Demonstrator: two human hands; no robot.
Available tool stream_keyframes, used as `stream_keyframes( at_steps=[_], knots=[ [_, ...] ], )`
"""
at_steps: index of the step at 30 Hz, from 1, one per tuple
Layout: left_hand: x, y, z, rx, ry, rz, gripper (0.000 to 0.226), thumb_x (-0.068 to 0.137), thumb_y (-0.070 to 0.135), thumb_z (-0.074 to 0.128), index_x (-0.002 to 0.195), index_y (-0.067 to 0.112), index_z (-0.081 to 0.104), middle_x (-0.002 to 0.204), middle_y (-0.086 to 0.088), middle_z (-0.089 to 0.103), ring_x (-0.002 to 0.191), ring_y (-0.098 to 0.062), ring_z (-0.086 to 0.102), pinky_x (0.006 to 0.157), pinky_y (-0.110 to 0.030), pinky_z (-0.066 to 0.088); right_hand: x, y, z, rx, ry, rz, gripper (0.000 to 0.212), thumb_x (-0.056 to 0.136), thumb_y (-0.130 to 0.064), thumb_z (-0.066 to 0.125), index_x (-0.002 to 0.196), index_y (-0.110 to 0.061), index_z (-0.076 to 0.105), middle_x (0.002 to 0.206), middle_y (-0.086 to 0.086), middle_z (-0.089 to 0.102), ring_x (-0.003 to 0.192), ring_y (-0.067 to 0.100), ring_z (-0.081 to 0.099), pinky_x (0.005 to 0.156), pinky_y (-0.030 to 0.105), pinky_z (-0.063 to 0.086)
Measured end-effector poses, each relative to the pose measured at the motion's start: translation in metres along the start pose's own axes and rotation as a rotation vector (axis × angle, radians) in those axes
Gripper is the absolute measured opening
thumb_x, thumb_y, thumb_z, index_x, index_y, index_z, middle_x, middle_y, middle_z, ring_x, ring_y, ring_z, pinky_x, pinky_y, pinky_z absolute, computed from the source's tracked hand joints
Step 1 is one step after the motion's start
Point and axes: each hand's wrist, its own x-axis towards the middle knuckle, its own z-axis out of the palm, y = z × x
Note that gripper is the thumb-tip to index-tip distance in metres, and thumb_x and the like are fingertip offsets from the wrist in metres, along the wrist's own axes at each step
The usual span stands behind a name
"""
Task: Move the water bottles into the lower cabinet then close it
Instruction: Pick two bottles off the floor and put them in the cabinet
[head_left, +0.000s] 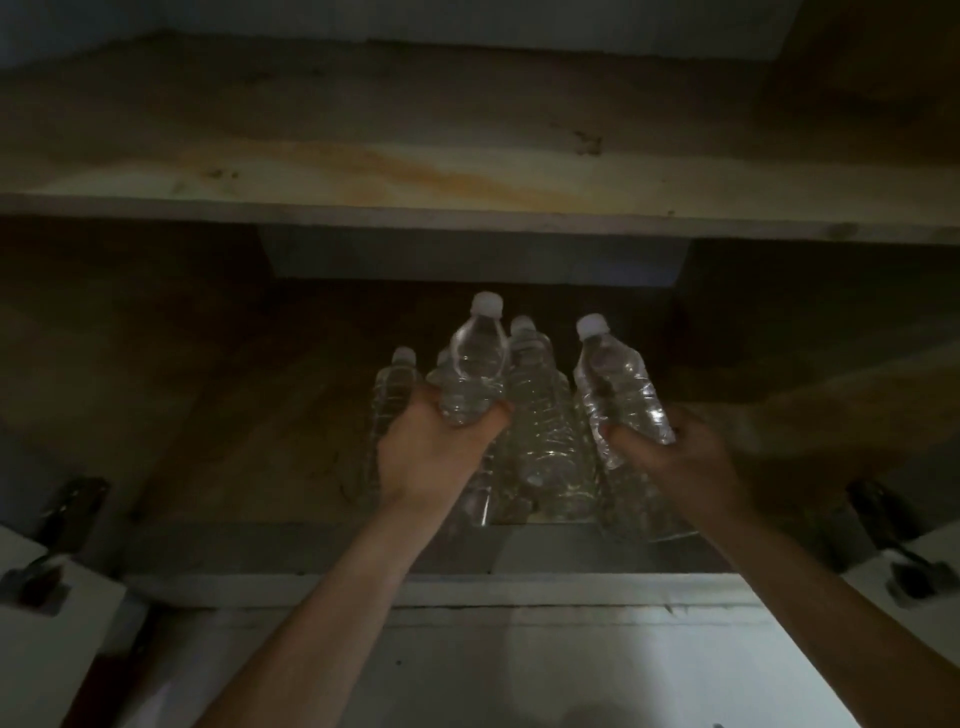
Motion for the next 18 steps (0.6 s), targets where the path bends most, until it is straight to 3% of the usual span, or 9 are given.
stream_keyframes(
  at_steps=[7, 14, 18],
  knots=[
    [0.013, -0.001, 0.014, 0.117, 0.031, -0.014, 0.037, 0.080, 0.065, 0.064, 0.086, 0.029, 0.068, 0.073, 0.017, 0.066, 0.062, 0.006, 0.053, 0.052, -0.016, 0.033, 0.021, 0.000, 0.012, -0.085, 0.004, -0.015, 0.019, 0.080, -0.043, 0.077, 0.083, -0.026, 0.070, 0.070, -0.010, 0.072, 0.071, 0.006, 0.067, 0.058, 0.021, 0.043],
    [0.012, -0.014, 0.014, 0.112, 0.053, 0.041, 0.033, 0.078, 0.064, 0.067, 0.081, 0.031, 0.067, 0.074, 0.019, 0.067, 0.066, 0.008, 0.054, 0.055, -0.017, 0.032, 0.022, -0.008, 0.016, -0.170, -0.022, 0.038, 0.027, 0.083, -0.045, 0.074, 0.072, -0.025, 0.059, 0.069, -0.008, 0.061, 0.064, 0.006, 0.054, 0.059, 0.024, 0.042],
    [0.006, -0.022, 0.010, -0.088, 0.039, 0.048, 0.036, 0.076, 0.051, 0.077, 0.101, 0.033, 0.058, 0.087, 0.017, 0.070, 0.079, 0.002, 0.065, 0.069, -0.025, 0.052, 0.017, -0.012, 0.012, -0.107, -0.070, 0.042, 0.020, 0.085, -0.042, 0.073, 0.081, -0.026, 0.062, 0.076, -0.011, 0.064, 0.075, 0.010, 0.062, 0.058, 0.021, 0.038]
  ],
)
